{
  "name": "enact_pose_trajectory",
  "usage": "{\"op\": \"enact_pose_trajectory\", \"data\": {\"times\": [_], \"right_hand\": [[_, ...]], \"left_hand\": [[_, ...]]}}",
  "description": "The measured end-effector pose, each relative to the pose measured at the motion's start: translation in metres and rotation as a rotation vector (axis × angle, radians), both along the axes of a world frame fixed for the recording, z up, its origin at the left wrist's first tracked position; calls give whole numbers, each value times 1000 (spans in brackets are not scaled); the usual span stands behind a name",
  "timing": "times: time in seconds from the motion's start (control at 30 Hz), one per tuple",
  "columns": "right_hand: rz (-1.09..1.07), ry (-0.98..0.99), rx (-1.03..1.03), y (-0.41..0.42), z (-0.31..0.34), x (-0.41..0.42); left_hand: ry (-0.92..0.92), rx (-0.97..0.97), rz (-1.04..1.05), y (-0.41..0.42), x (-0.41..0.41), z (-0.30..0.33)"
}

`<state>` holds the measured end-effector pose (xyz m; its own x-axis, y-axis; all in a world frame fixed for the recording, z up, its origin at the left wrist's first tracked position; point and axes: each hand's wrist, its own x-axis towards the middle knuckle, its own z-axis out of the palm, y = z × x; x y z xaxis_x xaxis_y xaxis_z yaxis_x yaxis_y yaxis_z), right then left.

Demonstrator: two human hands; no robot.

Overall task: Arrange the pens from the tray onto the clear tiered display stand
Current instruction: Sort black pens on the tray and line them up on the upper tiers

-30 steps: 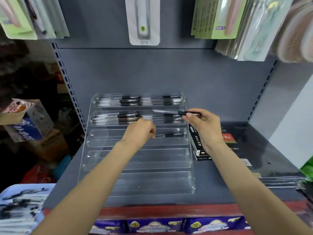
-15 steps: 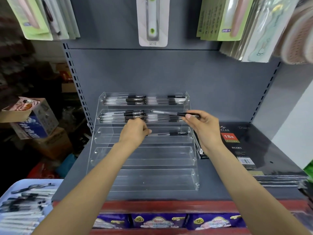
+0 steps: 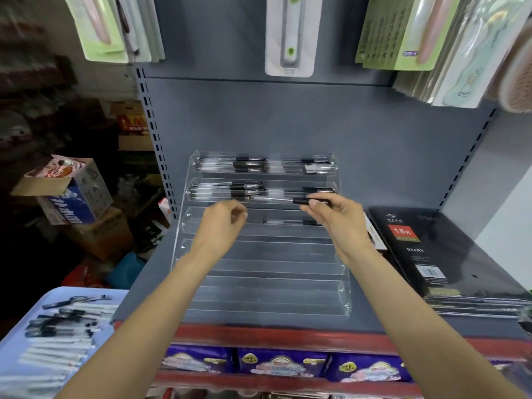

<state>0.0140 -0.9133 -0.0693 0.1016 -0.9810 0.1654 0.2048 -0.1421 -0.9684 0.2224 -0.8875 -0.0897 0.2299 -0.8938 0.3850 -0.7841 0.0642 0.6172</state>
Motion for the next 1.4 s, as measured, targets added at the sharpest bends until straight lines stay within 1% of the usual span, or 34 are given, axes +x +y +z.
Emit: {"op": "enact_pose_trajectory", "data": {"times": [0.1, 0.17, 0.23, 0.33, 0.4, 0.5, 0.57, 0.63, 0.8, 0.97, 1.17, 1.3, 1.4], "right_hand": [[34, 6, 6, 7, -3, 24], [25, 45, -4, 9, -5, 42], [-23, 100, -7, 8, -6, 62], [-77, 171, -13, 6, -9, 89], [-120, 309, -55, 4, -12, 103], [-208, 609, -148, 3, -16, 117], [-246, 741, -207, 1, -17, 122], [-257, 818, -231, -2, -18, 124], [-307, 875, -174, -12, -21, 122], [-343, 976, -200, -17, -25, 122], [-282, 1084, -153, -26, -25, 120], [-241, 1078, -186, -22, -23, 117], [-186, 1015, -252, -13, -17, 117]], "left_hand": [[-23, -150, 90, 20, 33, -3], [-18, -200, 178, 30, 58, -3], [24, -130, 207, 34, 80, -1], [170, 109, 84, 31, 106, 0], [227, 193, -27, 29, 114, 0], [331, 181, -132, 30, 118, -3], [372, 182, -137, 30, 121, -7], [382, 188, -119, 28, 125, -11], [414, 193, -113, 23, 130, -16], [447, 191, -112, 23, 130, -18], [430, 194, -110, 23, 130, -17], [417, 174, -93, 26, 126, -17], [369, 76, -40, 33, 119, -13]]}}
